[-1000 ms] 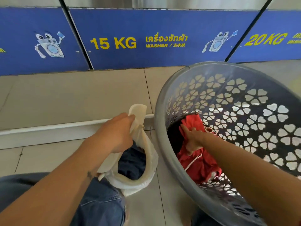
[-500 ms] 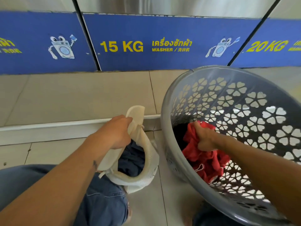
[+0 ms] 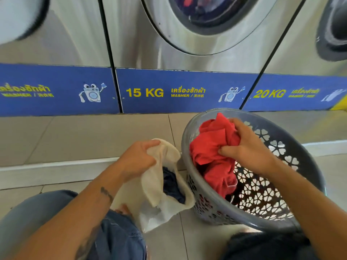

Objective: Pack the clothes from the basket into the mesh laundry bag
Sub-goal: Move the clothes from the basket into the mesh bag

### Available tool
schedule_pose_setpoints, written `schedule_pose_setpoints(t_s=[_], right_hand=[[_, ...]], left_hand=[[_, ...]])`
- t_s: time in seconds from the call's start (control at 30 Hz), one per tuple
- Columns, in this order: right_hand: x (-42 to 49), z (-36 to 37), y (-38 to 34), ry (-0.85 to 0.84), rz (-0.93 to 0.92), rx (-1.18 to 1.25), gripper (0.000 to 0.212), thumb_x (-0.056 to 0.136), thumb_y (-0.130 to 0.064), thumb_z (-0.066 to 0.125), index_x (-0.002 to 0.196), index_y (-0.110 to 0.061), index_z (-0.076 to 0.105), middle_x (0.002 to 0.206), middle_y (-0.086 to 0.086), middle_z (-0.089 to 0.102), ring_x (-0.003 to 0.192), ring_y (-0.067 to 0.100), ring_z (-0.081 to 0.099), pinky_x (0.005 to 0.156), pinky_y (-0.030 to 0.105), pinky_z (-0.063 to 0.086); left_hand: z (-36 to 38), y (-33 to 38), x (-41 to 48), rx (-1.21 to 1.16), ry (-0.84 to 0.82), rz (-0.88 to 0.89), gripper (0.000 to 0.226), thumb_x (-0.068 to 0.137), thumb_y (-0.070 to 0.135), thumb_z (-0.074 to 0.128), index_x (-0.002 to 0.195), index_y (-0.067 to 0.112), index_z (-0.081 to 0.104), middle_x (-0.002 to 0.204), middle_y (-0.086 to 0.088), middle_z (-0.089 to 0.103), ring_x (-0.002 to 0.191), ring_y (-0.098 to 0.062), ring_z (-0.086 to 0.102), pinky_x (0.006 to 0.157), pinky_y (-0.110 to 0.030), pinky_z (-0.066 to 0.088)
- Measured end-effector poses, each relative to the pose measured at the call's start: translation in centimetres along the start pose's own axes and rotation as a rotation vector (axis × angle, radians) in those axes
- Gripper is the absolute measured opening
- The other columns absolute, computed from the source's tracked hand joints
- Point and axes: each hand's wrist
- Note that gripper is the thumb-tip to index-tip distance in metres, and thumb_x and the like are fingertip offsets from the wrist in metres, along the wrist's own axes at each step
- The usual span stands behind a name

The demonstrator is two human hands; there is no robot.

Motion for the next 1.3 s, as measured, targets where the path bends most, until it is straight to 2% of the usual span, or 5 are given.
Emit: schedule_pose_setpoints(t_s=[0.23,0.6,0.83,1.0,1.3], right_hand=[[-3.0,4.9,-4.4,0.135,-0.215,0.001,0.056,0.067,-0.005,0.072,0.112,-0.031,0.051,0.093,-0.009,0.069,0.082,0.008,0.065,0.073,0.025,0.051],[-1.4,14.2,-0.6,-0.264,-0.707,-0.726,0.025,0.068,-0.015,0.066,0.093,-0.013,0.067,0.094,0.012,0.068,0.086,0.036,0.06,0.077,0.042,0.054],[-0.3,7.4,-0.3,-0.043,-0.507,-0.32,0.037,0.078,-0.012,0.061,0.112,-0.025,0.068,0.111,-0.006,0.066,0.109,0.017,0.058,0.099,0.034,0.048],[1.1,5.1,4.5,-0.341,0.298,0.204,0.087,0.073,-0.037,0.08,0.149,-0.039,0.039,0.149,0.0,0.049,0.134,0.024,0.052,0.108,0.044,0.045],[0.6,7.5,5.1,-0.322,0.25,0.252,0.012,0.076,-0.009,0.056,0.08,-0.016,0.064,0.07,0.002,0.057,0.067,0.016,0.05,0.06,0.03,0.039]], left_hand=[[-2.6,4.5,-2.9,-0.34,-0.024,0.138,0.078,0.051,0.013,0.07,0.124,0.037,0.062,0.118,-0.006,0.07,0.102,-0.025,0.068,0.095,-0.053,0.051],[-3.6,6.6,-4.6,-0.441,-0.088,0.229,0.071,0.064,0.002,0.063,0.13,0.027,0.06,0.115,0.001,0.07,0.088,-0.016,0.067,0.084,-0.037,0.053],[-3.6,4.6,-3.4,-0.454,-0.003,0.126,0.07,0.076,-0.013,0.06,0.135,0.023,0.056,0.09,0.0,0.074,0.078,-0.017,0.064,0.076,-0.035,0.049],[-3.2,4.9,-3.1,-0.395,0.003,0.146,0.064,0.084,-0.013,0.056,0.133,0.029,0.058,0.109,-0.005,0.067,0.088,-0.021,0.063,0.077,-0.036,0.051],[-2.6,4.1,-2.6,-0.302,0.021,0.157,0.065,0.077,-0.001,0.067,0.13,0.038,0.059,0.114,-0.004,0.066,0.091,-0.021,0.064,0.085,-0.042,0.053]])
Point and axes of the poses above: each hand's wrist, its own x-axis towards the middle knuckle, its own z-axis out of the palm, y = z × x
